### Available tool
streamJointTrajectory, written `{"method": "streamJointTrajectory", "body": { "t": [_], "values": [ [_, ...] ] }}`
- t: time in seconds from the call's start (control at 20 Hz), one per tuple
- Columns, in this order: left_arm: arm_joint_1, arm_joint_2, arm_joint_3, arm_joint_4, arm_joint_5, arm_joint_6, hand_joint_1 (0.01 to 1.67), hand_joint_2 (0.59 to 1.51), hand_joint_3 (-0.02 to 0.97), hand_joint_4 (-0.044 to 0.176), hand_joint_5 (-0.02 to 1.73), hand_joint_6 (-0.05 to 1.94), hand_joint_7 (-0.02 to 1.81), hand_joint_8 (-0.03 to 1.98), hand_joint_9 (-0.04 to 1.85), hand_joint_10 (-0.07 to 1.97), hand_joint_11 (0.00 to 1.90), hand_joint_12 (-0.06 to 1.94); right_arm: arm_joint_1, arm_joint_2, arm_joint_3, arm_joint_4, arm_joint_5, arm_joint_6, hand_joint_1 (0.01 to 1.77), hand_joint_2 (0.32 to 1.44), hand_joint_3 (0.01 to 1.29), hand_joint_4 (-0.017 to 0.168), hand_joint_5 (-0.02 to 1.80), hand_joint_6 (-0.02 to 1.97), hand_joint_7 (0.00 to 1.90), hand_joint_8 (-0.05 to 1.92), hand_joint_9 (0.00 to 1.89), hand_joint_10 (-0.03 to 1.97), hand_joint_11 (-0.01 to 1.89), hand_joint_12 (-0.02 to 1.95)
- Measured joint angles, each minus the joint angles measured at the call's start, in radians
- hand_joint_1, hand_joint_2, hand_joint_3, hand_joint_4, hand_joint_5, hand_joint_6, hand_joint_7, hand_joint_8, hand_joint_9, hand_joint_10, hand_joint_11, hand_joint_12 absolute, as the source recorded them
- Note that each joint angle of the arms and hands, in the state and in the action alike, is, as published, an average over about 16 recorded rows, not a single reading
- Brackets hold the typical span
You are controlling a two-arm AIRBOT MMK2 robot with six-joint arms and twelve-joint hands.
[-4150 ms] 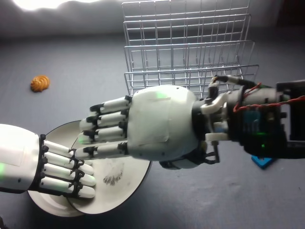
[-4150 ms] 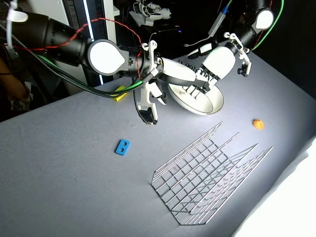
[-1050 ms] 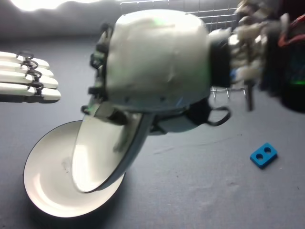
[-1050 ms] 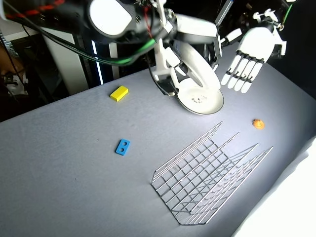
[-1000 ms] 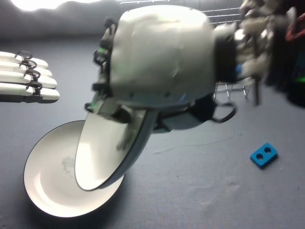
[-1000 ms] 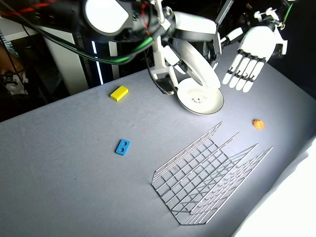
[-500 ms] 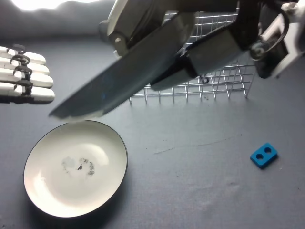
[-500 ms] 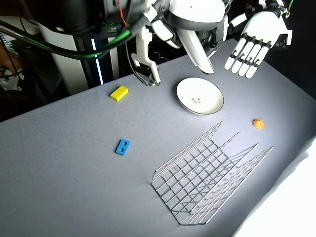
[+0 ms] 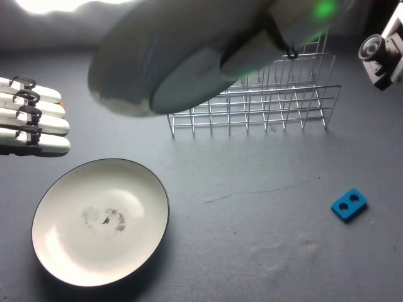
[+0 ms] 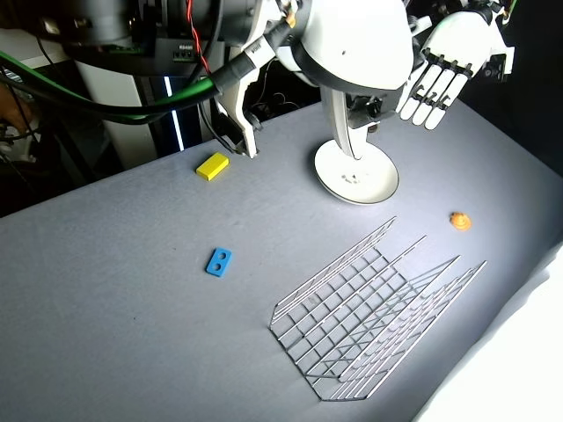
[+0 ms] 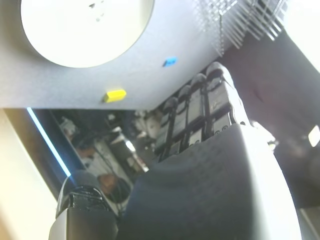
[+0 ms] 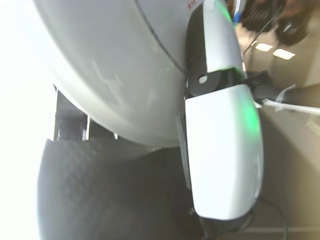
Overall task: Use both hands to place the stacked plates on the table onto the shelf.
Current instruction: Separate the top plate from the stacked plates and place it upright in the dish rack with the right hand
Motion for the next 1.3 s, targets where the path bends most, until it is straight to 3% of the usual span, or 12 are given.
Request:
{"method": "streamJointTrajectory", "body": {
  "t": [0.25,0.45,0.8,1.3],
  "values": [
    [0.006,0.0,-0.001,0.006,0.001,0.001,0.02,1.014,0.012,0.004,0.02,0.01,0.02,0.0,0.02,0.01,0.02,0.0,0.031,-0.039,0.094,-0.166,0.018,0.265,1.21,0.99,0.01,0.004,0.98,0.9,1.14,0.76,1.36,0.02,0.9,1.1],
    [0.009,0.0,-0.001,0.009,0.003,0.0,0.02,1.015,0.012,0.004,0.02,0.01,0.02,0.0,0.02,0.01,0.02,0.0,0.047,-0.074,0.174,-0.279,0.031,0.392,1.21,0.99,0.01,0.002,0.98,0.89,1.14,0.76,1.36,0.02,0.9,1.09],
    [0.015,0.0,-0.001,0.011,-0.006,0.002,0.02,1.015,0.012,0.004,0.02,0.01,0.02,0.0,0.02,0.01,0.02,0.0,0.062,-0.137,0.304,-0.4,0.051,0.446,1.22,0.99,0.01,0.001,0.98,0.89,1.13,0.79,1.37,0.02,0.9,1.09],
    [0.01,0.0,0.009,0.044,-0.074,0.008,0.02,1.018,0.012,0.003,0.02,0.01,0.02,0.0,0.02,0.01,0.02,0.0,0.036,-0.217,0.453,-0.434,0.044,0.404,1.22,0.99,0.01,-0.002,0.96,0.92,1.11,0.81,1.37,0.02,0.88,1.1]
  ]
}}
